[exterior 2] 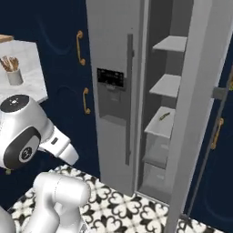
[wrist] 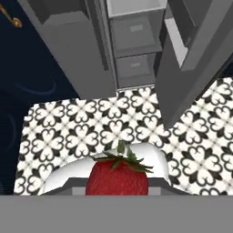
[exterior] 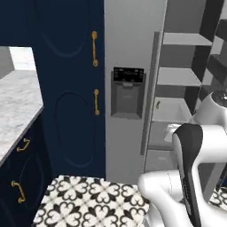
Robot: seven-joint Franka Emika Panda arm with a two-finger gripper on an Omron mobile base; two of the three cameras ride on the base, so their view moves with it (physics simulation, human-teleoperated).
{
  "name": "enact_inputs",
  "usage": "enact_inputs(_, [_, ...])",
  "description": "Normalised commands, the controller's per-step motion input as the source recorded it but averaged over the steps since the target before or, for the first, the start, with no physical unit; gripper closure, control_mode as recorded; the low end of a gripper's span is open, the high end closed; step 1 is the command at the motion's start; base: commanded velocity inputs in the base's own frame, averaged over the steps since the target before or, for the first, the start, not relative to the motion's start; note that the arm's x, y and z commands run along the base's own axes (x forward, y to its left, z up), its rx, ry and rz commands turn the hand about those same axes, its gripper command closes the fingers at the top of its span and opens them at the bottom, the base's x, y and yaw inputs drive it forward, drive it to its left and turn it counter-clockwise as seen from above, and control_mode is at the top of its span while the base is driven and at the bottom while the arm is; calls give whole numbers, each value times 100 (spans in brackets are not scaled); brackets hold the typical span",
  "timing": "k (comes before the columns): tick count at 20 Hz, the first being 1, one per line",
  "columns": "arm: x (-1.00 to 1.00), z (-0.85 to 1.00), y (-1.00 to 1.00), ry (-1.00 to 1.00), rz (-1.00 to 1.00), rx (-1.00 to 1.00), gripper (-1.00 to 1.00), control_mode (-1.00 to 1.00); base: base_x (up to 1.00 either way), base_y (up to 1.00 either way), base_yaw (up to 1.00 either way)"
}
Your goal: Take the strawberry from the fridge and place it on top of the pancake, located on the dining counter.
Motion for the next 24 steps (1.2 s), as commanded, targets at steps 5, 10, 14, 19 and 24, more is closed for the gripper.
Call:
enact_inputs(5, [0,0,0,0,0,0,100,100,-84,8,76])
enact_inputs(10, [0,0,0,0,0,0,100,100,-51,17,79])
enact_inputs(14, [0,0,0,0,0,0,100,100,-51,21,80])
enact_inputs(19, [0,0,0,0,0,0,100,100,-66,34,77])
enact_inputs(24, [0,0,0,0,0,0,100,100,-71,31,73])
